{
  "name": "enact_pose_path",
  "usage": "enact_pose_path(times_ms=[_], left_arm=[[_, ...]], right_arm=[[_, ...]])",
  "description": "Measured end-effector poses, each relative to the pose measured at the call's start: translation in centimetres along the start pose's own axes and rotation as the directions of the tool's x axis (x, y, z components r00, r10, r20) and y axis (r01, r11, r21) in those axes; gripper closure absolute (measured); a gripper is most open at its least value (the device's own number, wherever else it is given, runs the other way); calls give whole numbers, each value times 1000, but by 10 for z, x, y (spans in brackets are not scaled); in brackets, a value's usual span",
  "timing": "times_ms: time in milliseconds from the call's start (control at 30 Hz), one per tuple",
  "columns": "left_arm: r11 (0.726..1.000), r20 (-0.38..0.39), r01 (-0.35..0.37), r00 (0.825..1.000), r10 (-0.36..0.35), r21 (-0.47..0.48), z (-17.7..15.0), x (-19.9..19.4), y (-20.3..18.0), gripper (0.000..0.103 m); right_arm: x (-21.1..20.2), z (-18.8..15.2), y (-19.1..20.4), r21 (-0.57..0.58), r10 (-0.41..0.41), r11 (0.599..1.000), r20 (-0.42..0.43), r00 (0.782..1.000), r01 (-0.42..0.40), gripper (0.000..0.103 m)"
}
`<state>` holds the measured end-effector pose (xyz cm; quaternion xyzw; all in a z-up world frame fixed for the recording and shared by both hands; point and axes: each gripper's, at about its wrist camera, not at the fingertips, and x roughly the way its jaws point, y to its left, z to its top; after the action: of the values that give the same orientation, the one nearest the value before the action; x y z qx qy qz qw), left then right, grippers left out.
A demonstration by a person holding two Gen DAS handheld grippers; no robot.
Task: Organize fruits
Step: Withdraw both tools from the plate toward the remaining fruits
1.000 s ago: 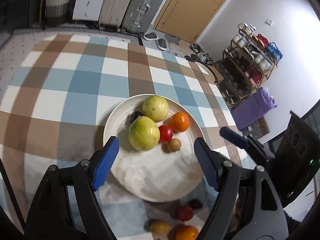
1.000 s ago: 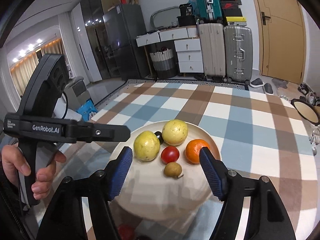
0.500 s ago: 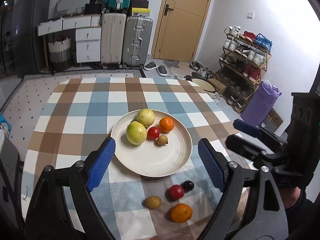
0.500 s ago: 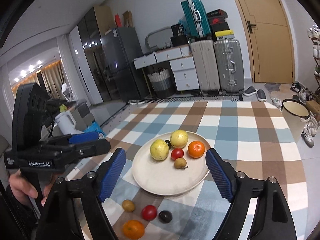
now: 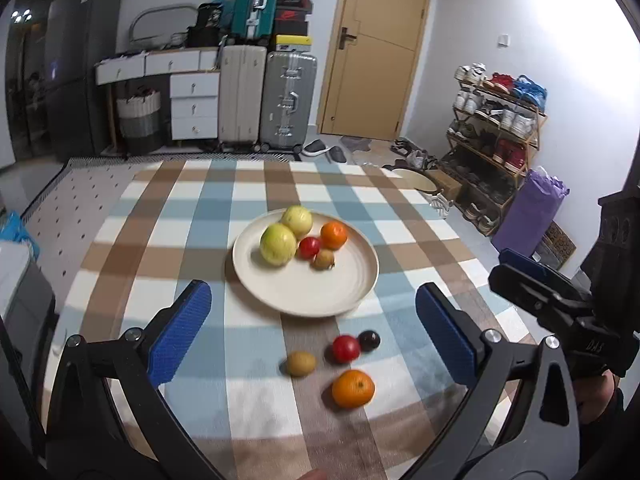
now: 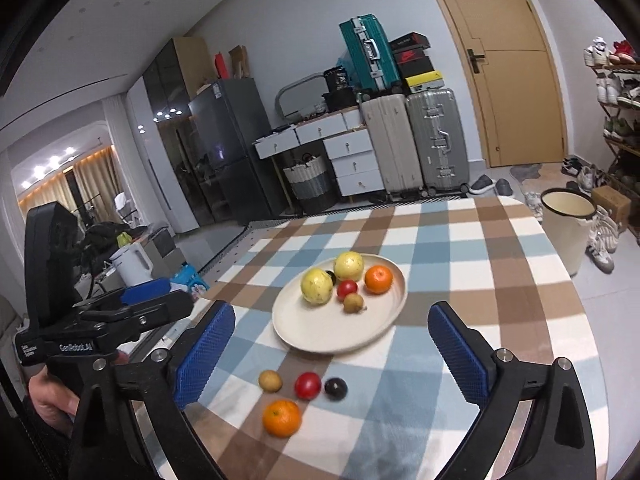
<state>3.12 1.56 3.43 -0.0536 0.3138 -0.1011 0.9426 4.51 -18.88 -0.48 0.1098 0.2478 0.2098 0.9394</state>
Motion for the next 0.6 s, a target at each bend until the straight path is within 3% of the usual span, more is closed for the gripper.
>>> enact_pose_path(times_ms=[300, 433, 600], left_arm=[[997, -55, -43, 998, 40, -65, -46, 11, 15, 1], [995, -89, -39, 996, 31, -92, -59, 20, 23, 1], [993, -124, -36, 992, 23, -108, -72, 33, 30, 1]], right_arm=[[-5, -32, -4, 16, -36, 999, -50, 998, 37, 4], [-5, -46, -3, 2, -85, 996, -63, 994, 85, 4], [0, -58, -8, 24, -81, 996, -91, 992, 84, 4]])
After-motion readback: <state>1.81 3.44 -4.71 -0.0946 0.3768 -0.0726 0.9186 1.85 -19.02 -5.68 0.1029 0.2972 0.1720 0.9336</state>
